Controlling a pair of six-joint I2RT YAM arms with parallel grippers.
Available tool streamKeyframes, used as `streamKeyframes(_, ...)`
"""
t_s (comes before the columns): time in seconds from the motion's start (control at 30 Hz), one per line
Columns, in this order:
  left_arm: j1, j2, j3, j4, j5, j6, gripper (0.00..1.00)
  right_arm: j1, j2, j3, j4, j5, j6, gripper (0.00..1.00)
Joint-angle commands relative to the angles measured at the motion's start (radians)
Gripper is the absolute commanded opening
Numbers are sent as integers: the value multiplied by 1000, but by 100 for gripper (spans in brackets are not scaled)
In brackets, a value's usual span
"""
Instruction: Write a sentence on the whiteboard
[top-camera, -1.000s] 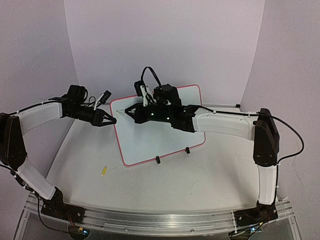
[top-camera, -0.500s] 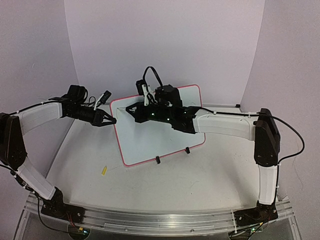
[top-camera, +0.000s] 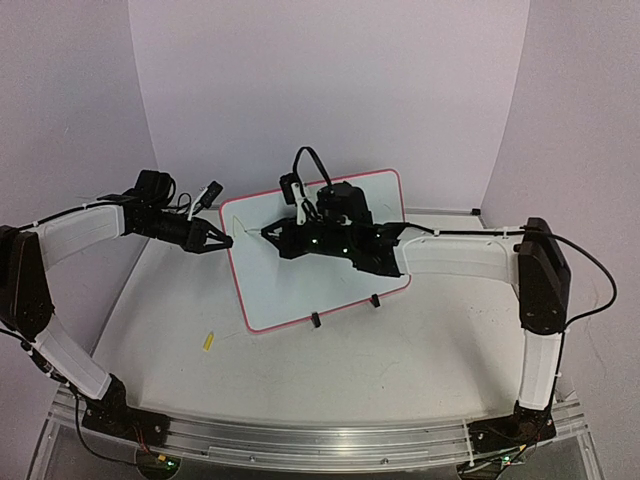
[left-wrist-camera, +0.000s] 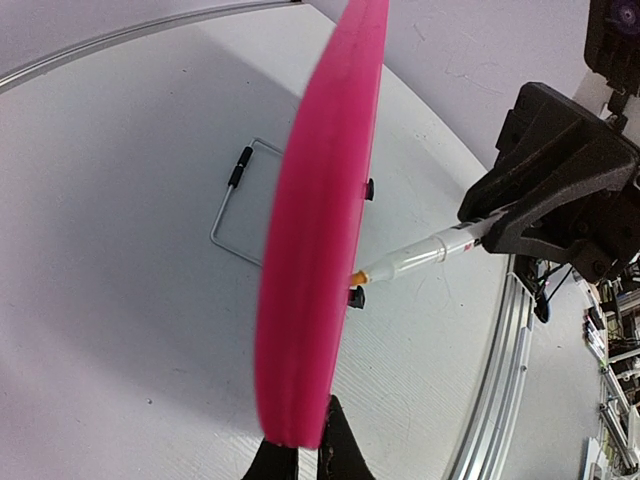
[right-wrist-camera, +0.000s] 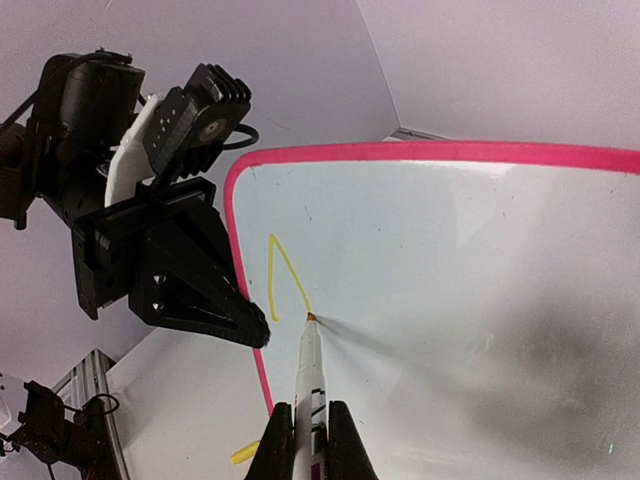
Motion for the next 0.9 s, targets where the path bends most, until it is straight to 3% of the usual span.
streamKeyframes(0.0,-7,-9,-7,-12,-55,11,0,-10,-39,-33,3,42,16,0)
streamKeyframes(0.87,-7,-11,-8,-12,-55,12,0,-10,-43,-30,192,111,44,0)
